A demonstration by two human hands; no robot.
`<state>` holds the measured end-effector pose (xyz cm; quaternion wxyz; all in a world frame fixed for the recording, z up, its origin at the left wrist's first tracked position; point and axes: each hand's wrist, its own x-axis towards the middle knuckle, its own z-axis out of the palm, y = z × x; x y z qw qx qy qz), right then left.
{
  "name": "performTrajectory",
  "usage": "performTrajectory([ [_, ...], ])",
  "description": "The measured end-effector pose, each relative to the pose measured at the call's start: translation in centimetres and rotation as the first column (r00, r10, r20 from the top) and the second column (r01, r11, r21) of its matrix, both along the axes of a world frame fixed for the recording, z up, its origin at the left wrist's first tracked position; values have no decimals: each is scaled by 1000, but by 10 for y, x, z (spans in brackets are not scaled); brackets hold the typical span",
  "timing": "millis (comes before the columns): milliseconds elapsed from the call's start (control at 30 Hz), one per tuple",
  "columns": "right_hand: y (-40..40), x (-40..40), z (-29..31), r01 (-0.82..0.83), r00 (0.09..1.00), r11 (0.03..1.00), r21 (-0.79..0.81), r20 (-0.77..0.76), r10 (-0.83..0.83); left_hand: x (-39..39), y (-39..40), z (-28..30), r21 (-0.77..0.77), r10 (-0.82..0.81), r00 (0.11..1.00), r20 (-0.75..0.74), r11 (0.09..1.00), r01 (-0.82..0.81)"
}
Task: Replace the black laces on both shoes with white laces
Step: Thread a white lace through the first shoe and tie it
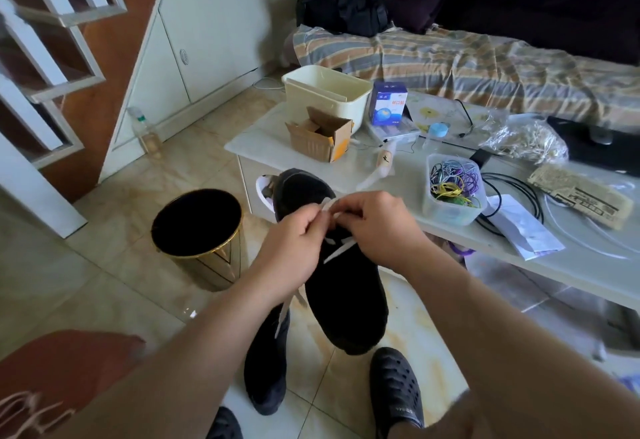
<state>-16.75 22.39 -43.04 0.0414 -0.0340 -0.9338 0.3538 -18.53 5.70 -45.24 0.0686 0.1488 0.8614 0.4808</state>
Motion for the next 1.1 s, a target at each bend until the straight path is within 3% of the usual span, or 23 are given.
performTrajectory([
  [133,5,0,-2,-5,1000,984,-177,-2,5,3,-6,-2,-184,-11,990,-143,983,-16],
  [267,0,1,-5,-32,999,987,-160,-11,31,7,-5,-3,-308,-112,951,-288,951,19],
  [333,0,1,-7,-58,998,988,-145,-48,51,7,-7,-3,-316,-125,949,-290,948,28],
  [400,0,2,-6,-87,994,986,-140,-76,77,4,-10,-1,-221,-112,982,-150,972,77],
  [467,0,4,-5,-114,987,988,-105,-128,101,2,-12,7,11,-72,994,79,997,71],
  [567,2,4,-4,-133,964,991,8,-232,131,-4,-14,17,303,38,916,399,938,-170],
  [633,2,4,-7,-191,932,972,137,-286,224,-10,-13,21,326,41,865,499,917,-231],
  [767,-2,5,-15,-286,885,906,313,-276,374,-16,-12,21,324,2,870,492,927,-186],
  [900,-7,5,-24,-309,884,892,330,-247,397,-18,-8,7,253,-31,864,503,961,-113],
  [967,-9,6,-26,-319,879,886,337,-244,409,-20,-5,-2,206,26,863,505,967,-149],
  [1100,-10,7,-27,-320,870,871,373,-249,426,-25,-8,-8,251,33,820,572,944,-213],
])
